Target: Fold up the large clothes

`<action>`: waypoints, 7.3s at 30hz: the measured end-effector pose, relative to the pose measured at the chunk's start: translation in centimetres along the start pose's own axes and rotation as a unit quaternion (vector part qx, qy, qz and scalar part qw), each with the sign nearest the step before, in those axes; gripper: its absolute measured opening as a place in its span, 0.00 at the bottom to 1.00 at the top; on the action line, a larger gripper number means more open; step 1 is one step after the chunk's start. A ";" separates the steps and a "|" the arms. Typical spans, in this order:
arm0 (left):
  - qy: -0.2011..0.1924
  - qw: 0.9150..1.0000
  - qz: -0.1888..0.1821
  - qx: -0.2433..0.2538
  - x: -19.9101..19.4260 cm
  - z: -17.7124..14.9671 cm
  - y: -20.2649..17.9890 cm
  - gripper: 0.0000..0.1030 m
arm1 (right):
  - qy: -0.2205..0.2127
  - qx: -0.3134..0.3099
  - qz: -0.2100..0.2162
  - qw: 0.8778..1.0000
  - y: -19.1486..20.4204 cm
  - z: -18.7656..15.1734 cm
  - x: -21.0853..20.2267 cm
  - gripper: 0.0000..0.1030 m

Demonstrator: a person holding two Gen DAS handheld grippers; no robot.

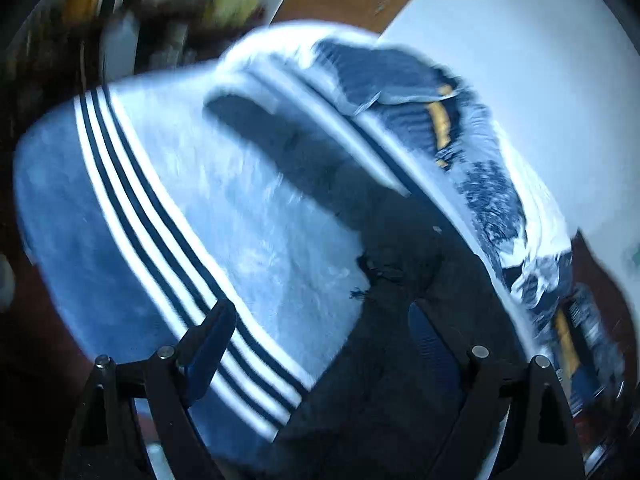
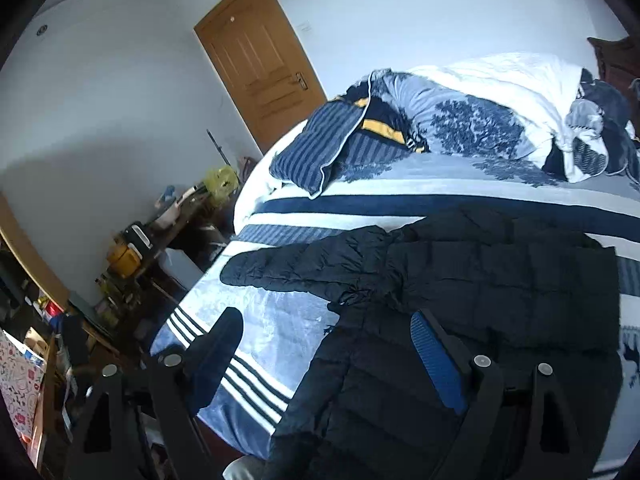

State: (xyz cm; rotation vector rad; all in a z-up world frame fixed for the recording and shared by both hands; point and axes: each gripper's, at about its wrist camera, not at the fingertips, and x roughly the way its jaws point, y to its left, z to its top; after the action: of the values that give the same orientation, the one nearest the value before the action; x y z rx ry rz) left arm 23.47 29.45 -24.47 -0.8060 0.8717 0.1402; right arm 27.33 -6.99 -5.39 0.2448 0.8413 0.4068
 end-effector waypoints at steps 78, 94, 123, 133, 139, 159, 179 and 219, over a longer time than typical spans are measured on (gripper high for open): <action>0.107 0.988 0.013 0.111 14.9 -6.4 -18.2 0.88 | 0.043 0.203 -0.024 0.978 -23.2 -9.6 1.1 0.85; 0.110 0.990 -0.062 0.067 19.0 -3.7 -18.3 0.05 | -0.043 0.232 -0.100 0.967 -28.8 -2.0 1.4 0.07; 0.000 0.971 0.065 0.230 18.7 -4.5 -23.7 0.59 | -0.004 0.292 -0.122 0.949 -38.9 -4.8 1.2 0.31; 0.050 0.972 0.118 0.199 23.4 -3.4 -20.0 0.59 | 0.050 0.282 -0.150 0.946 -39.9 -5.9 3.6 0.34; -0.031 0.970 0.075 0.229 9.6 -6.6 -18.0 0.68 | -0.014 0.268 -0.137 0.953 -35.0 -7.5 -5.5 0.82; -0.017 0.973 0.066 0.221 -6.8 -19.8 -9.5 0.82 | -0.024 0.272 -0.084 0.958 -23.4 -23.0 -21.5 0.82; 0.122 0.953 0.116 0.252 4.2 -25.0 -6.2 0.68 | 0.185 0.259 -0.128 0.939 -26.4 -31.0 -10.8 0.44; 0.108 0.971 -0.104 0.186 -18.3 -22.5 -6.4 0.02 | -0.003 0.212 0.003 0.977 -19.5 -22.5 -35.1 0.01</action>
State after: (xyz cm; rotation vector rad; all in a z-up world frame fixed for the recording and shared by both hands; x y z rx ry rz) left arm 0.02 13.31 -15.91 -0.5595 0.9752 -0.2944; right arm -5.87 -38.80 -3.52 0.6441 0.9167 0.2273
